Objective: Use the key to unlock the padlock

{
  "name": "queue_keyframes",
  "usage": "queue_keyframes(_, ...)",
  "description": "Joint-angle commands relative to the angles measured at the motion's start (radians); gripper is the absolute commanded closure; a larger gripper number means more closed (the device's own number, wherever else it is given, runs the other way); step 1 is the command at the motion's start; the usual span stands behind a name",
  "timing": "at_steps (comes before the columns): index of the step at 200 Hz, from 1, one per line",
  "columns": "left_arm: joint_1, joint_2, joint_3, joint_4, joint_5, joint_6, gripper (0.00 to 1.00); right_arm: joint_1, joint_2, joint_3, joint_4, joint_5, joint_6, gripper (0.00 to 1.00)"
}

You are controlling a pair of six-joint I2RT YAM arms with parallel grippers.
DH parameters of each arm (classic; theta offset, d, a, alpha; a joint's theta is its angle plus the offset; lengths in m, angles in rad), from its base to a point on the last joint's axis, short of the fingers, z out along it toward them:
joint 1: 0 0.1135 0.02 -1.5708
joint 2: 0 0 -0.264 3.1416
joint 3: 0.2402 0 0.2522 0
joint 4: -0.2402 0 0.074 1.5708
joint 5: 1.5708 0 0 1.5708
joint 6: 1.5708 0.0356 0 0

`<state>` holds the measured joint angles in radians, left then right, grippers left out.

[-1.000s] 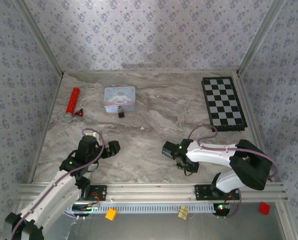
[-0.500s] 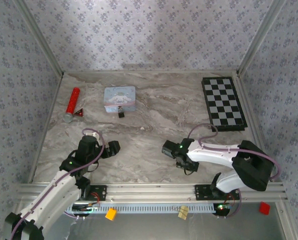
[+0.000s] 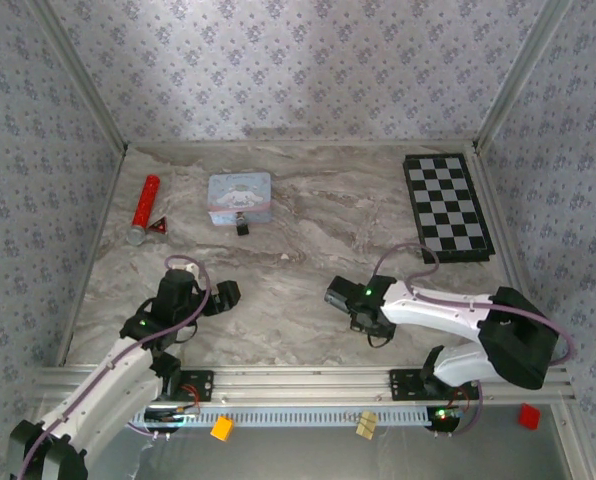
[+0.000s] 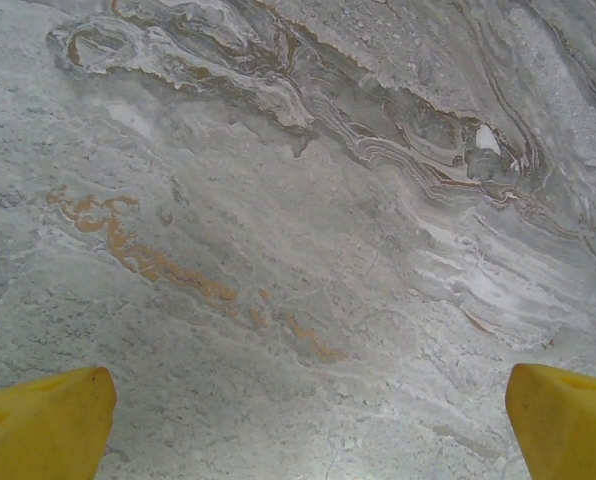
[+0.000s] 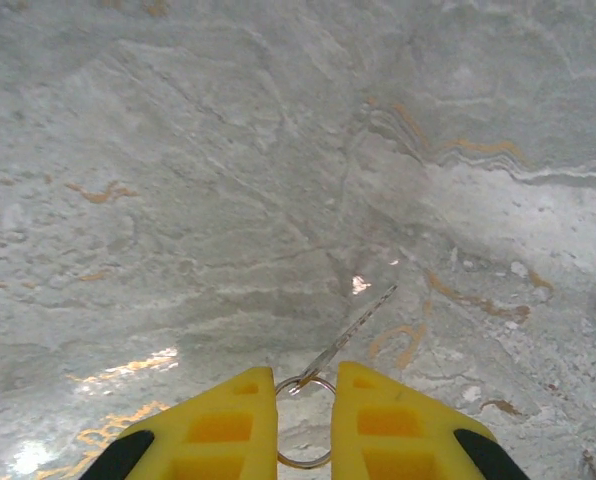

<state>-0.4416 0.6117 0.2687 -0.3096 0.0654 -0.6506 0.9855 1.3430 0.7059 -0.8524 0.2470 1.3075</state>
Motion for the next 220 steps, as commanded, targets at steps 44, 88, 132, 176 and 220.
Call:
queue_keyframes(44, -0.009, 0.039, 0.050, 0.058, 0.028, 0.034, 0.00, -0.040, -0.063, 0.078, 0.006, 0.028, -0.076, 0.85)
queue_keyframes(88, -0.036, 0.108, 0.064, 0.249, 0.139, 0.091, 0.00, -0.103, -0.120, 0.141, 0.059, -0.001, -0.129, 0.85)
queue_keyframes(132, -0.128, 0.239, 0.121, 0.513, 0.202, 0.233, 0.00, -0.152, -0.124, 0.242, 0.155, -0.049, -0.216, 0.85)
queue_keyframes(176, -0.223, 0.379, 0.194, 0.717, 0.253, 0.416, 0.00, -0.173, -0.071, 0.385, 0.235, -0.120, -0.314, 0.84)
queue_keyframes(220, -0.256, 0.476, 0.138, 0.968, 0.288, 0.659, 0.00, -0.172, -0.006, 0.546, 0.298, -0.195, -0.398, 0.84)
